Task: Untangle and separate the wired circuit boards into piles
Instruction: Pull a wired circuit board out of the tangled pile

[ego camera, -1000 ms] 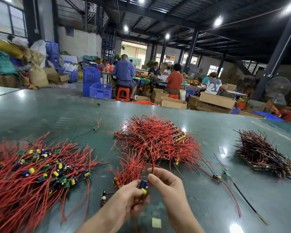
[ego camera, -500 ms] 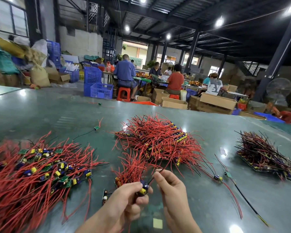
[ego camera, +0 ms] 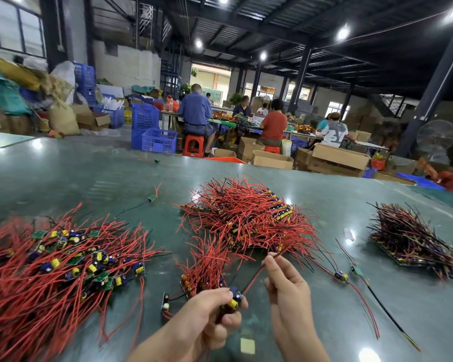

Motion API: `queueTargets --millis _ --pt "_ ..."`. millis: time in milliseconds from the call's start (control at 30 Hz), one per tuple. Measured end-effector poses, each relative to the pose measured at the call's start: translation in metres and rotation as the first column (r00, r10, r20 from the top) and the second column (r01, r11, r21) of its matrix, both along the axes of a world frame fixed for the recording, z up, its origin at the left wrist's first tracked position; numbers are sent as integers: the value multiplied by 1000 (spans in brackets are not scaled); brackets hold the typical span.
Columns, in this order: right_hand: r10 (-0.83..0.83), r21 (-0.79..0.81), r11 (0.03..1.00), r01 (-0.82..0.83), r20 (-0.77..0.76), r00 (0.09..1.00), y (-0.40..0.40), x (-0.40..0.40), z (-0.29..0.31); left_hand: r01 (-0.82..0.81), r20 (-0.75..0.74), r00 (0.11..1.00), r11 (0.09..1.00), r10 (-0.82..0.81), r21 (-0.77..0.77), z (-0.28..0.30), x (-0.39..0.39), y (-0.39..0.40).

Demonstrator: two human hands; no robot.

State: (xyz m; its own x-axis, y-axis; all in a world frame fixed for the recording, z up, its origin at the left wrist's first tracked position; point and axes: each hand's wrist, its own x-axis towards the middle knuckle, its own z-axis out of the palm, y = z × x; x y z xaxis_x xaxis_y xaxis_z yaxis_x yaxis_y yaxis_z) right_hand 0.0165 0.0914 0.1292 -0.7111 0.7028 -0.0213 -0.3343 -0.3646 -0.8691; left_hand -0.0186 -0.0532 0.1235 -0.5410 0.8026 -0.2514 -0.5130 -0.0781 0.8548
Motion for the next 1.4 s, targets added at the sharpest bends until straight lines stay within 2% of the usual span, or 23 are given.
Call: queueTargets --millis 167,367,467,567,700,800,867,900,933,1000,1033,1067,1100,1133,1167,1200,1233,1267,1300,1333,1400 --pt "-53 -88 995 55 17 998 10 -1 2 13 7 1000 999 -13 -32 -2 -2 1" --pt "-12 -229 973 -3 -66 998 22 -1 5 41 -2 999 995 -41 -93 -4 -3 2" --pt "44 -310 949 -59 -56 997 27 -3 4 59 -23 998 991 -62 -122 -4 -2 4" --pt "53 -342 938 -66 -46 998 26 -5 1 51 11 999 996 -50 -72 -7 -2 5" --pt "-10 -149 989 7 -17 1000 27 -4 0 -111 142 986 976 85 188 -10 -5 6" --pt "-17 5 1000 17 -3 1000 19 -4 0 -250 198 964 865 178 436 -12 -10 1" --pt "-67 193 979 66 -2 998 9 -2 -3 -328 197 945 786 263 524 -13 -14 -1" --pt "-124 332 935 126 -26 992 4 0 -4 -373 180 927 755 329 539 -13 -15 0" --pt "-188 502 842 199 -74 979 -2 3 -5 -421 163 902 731 399 537 -12 -16 1" --pt "-276 792 502 348 -235 932 -12 7 -7 -474 146 867 702 476 531 -12 -16 3" --pt "-294 851 324 412 -324 899 -14 8 -9 -472 139 867 700 478 535 -12 -16 3" --pt "-309 867 187 462 -395 865 -16 8 -10 -461 137 873 699 468 547 -12 -16 3" --pt "-317 865 96 492 -442 839 -17 7 -11 -451 141 878 697 457 557 -12 -16 3" --pt "-311 870 52 490 -452 836 -18 7 -12 -452 149 879 696 452 558 -11 -15 2" --pt "-292 890 51 452 -420 859 -18 6 -13 -454 150 880 703 451 548 -11 -14 2" --pt "-252 922 104 372 -338 907 -19 5 -13 -455 149 881 714 450 532 -10 -13 2" --pt "-191 942 225 250 -209 959 -21 3 -13 -443 140 888 730 439 520 -10 -11 2" --pt "-97 915 392 95 -62 993 -24 3 -12 -420 128 900 752 417 509 -9 -10 2" --pt "24 830 556 -51 46 999 -26 2 -10 -392 105 914 780 393 489 -8 -9 1" --pt "125 720 677 -153 93 988 -27 2 -8 -365 87 925 805 369 467 -9 -8 1" --pt "219 570 789 -231 90 972 -24 2 -6 -342 73 935 830 346 441 -11 -7 0"
